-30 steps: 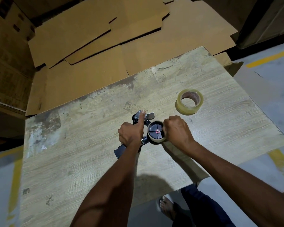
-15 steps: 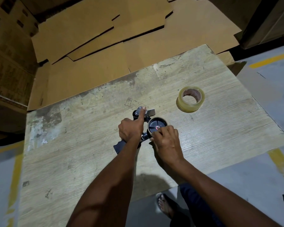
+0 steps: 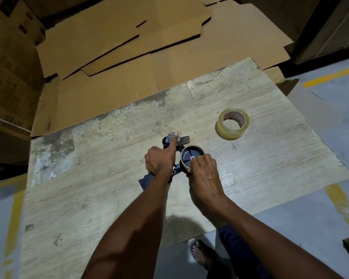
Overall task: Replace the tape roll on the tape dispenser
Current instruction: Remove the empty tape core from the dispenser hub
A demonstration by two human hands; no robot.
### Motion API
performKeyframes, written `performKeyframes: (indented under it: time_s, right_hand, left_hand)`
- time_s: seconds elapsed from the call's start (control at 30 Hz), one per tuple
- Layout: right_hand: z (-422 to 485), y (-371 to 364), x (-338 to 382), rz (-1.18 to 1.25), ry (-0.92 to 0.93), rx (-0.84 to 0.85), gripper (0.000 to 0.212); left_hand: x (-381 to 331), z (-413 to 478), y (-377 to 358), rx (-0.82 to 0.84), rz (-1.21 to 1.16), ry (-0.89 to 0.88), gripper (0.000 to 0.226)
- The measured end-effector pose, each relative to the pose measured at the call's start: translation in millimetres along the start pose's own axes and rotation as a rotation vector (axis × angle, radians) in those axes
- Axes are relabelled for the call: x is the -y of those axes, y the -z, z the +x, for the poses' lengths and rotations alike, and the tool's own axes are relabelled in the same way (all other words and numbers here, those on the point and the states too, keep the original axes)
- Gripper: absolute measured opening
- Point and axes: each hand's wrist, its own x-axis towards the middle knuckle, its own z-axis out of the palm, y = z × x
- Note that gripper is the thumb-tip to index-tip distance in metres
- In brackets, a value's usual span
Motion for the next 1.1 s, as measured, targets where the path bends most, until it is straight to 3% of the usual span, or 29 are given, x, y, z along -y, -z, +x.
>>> performKeyframes:
  time_s: [0.2,0.37,0.53,0.67,0.77,1.03,1.1]
  right_hand:
    - [1.2,1.9,1.6,-0.035,0.024,0.009,0.039]
    - [9.3,1.0,15.9,-0.100,-0.057,0.060,0.041]
    - [18.1,3.9,26.4,-0.131,-0.106,0.117,0.030]
    - [15.8,2.4,23.8,-0.137,-0.119,0.138,0.035]
    - [14.3,4.7,15.1,-0.104,-0.062,0.148,0.041]
    - [25.3,21.0,-18.3,-0.019,0.240,0.221,0.020]
    - [25.0,21.3,-18.2,-0.029,0.252,0.214,0.025]
  left_hand:
    - [2.1,1.6,-2.9,0.003,-0.009,-0.016,0.106]
    - [3.4,2.1,-3.7,0.000,-0.024,-0.006,0.107]
    - [3.9,1.7,-3.4,0.002,-0.041,-0.005,0.107]
    - [3.3,2.0,-2.2,-0.003,-0.035,-0.007,0.106]
    - [2.6,2.0,-1.3,-0.003,-0.028,-0.004,0.106]
    - [-0.2,-1.4,-0.1,-0.040,-0.067,0.005,0.103]
    - [-1.2,-1.9,1.1,-0.045,-0.080,0.004,0.102]
